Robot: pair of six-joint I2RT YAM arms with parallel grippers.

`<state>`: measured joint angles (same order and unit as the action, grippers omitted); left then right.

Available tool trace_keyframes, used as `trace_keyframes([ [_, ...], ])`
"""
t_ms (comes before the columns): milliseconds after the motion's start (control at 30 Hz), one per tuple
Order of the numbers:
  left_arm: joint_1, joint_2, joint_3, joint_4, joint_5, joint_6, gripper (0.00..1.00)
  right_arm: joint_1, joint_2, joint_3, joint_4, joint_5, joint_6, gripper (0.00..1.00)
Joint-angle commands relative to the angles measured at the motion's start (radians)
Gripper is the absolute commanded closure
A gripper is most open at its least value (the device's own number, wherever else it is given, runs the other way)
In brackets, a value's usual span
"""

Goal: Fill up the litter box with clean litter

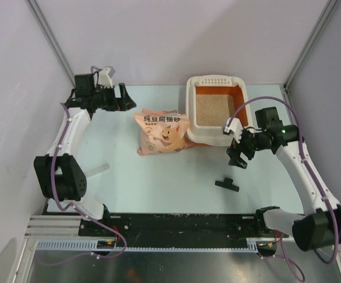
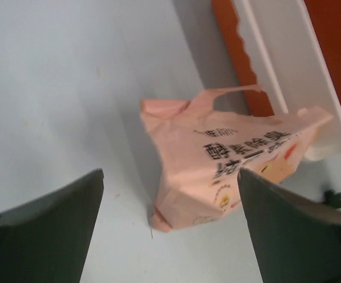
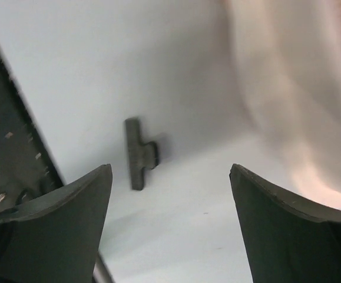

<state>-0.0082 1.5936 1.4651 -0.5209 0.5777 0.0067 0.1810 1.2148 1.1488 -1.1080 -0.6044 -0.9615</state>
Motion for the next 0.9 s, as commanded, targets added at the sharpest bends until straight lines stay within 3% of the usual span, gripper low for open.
trace_keyframes([
  [0, 0.092, 0.072, -0.003, 0.073, 0.006, -0.347, 0.0, 0.064, -0.061, 0.048, 0.292, 0.145, 0.287, 0.15],
  [67, 0.1, 0.103, -0.014, 0.099, 0.065, -0.381, 0.0, 0.109, -0.044, 0.048, 0.437, 0.326, 0.488, 0.16],
  [133, 0.102, 0.147, -0.017, 0.116, 0.129, -0.422, 0.0, 0.13, -0.012, 0.054, 0.569, 0.415, 0.555, 0.15],
  [300, 0.094, 0.245, -0.022, 0.2, 0.235, -0.542, 0.02, 0.21, 0.058, 0.087, 0.657, 0.425, 0.621, 0.15],
  [433, 0.064, 0.354, 0.009, 0.315, 0.417, -0.64, 0.06, 0.268, 0.1, 0.103, 0.704, 0.442, 0.624, 0.15],
  [667, -0.039, 0.433, 0.092, 0.403, 0.629, -0.695, 0.25, 0.295, 0.161, 0.135, 0.793, 0.446, 0.607, 0.15],
  [867, -0.033, 0.376, 0.097, 0.444, 0.623, -0.703, 0.45, 0.296, 0.25, 0.216, 0.875, 0.393, 0.587, 0.14],
])
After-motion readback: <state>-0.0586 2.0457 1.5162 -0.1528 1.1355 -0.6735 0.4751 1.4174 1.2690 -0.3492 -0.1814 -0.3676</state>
